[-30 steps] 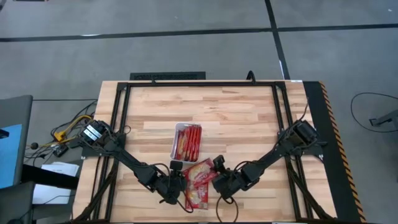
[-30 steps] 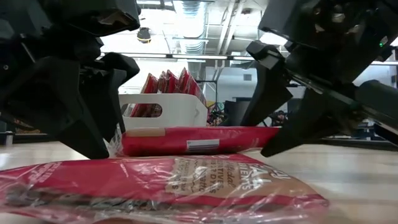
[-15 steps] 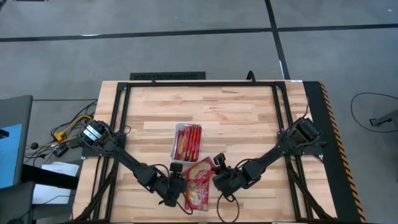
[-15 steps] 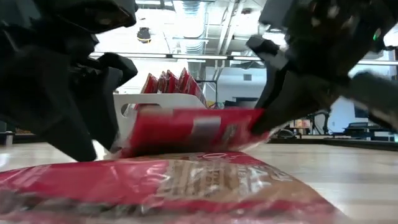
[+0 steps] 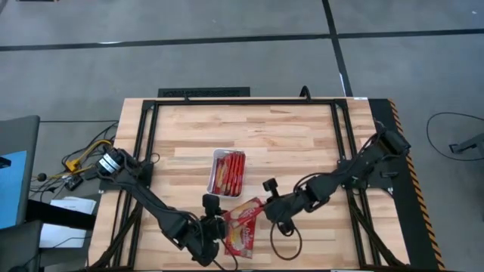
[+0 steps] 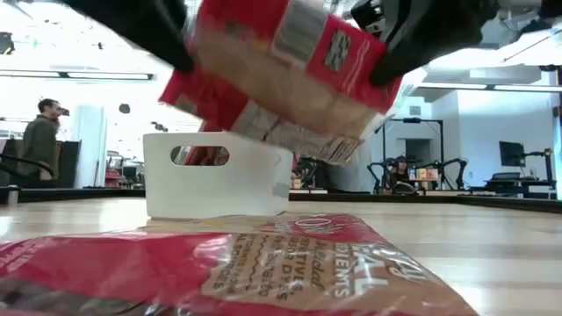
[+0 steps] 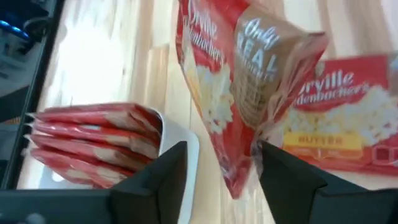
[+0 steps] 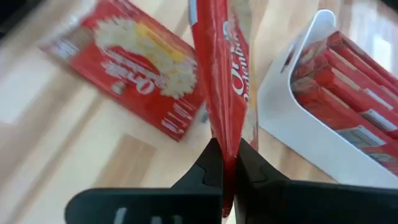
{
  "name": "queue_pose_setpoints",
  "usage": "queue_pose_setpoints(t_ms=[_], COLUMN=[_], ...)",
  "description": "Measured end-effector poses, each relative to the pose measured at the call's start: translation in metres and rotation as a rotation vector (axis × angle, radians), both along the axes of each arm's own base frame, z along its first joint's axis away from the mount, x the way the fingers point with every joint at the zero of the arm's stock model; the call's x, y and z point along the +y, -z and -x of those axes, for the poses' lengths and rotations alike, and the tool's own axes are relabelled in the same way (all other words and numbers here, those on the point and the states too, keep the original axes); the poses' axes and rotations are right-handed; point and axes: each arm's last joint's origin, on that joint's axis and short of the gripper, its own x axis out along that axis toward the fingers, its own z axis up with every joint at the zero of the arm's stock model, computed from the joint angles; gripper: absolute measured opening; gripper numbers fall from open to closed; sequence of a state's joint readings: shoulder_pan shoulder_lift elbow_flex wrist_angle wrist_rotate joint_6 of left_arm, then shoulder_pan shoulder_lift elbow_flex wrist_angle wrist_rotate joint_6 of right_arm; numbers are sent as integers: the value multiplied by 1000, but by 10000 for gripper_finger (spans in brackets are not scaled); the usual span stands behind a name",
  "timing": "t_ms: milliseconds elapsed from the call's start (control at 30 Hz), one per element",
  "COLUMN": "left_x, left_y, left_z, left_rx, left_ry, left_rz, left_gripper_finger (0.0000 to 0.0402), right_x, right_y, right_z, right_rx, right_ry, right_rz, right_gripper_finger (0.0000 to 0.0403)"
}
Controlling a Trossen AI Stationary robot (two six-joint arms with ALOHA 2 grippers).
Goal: Sort popcorn bags into baskets
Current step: Put the red popcorn bag into the white bin
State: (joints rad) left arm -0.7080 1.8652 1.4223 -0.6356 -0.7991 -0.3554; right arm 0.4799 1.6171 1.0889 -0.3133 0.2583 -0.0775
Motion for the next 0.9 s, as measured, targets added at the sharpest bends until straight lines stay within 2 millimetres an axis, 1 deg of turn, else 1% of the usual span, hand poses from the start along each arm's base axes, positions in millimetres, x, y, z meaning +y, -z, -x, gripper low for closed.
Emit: queue_pose_setpoints(t_ms=[100,233,367,467,633,733,900], left_x=[-2,-2,0,0,1,7,22], left_y=[-11,-19,-26,-37,-54,-56,-53], left_z=[-3,-5,-10,-12,-13,-17,-28], left_rx=[-21,-32,-49,-85,-93,-89,-29], left_ry=[-1,14,-1,-29,-40,-52,-52], left_rz=[-3,-24,-25,-24,-25,-17,47], left_gripper_finger=[203,240,259,259,252,247,236], right_x=[-7,-14,-20,-24,-33,-36,-34], right_y=[-8,-14,-14,-11,-9,-13,-16], right_z=[0,-1,-2,-1,-2,-6,-8], right_rx=[-4,-7,22,67,109,104,114], right_ry=[-12,-22,-44,-41,47,110,116], right_rz=[-61,-102,-142,-147,-190,-257,-302], right_gripper_finger=[13,13,13,13,13,13,12])
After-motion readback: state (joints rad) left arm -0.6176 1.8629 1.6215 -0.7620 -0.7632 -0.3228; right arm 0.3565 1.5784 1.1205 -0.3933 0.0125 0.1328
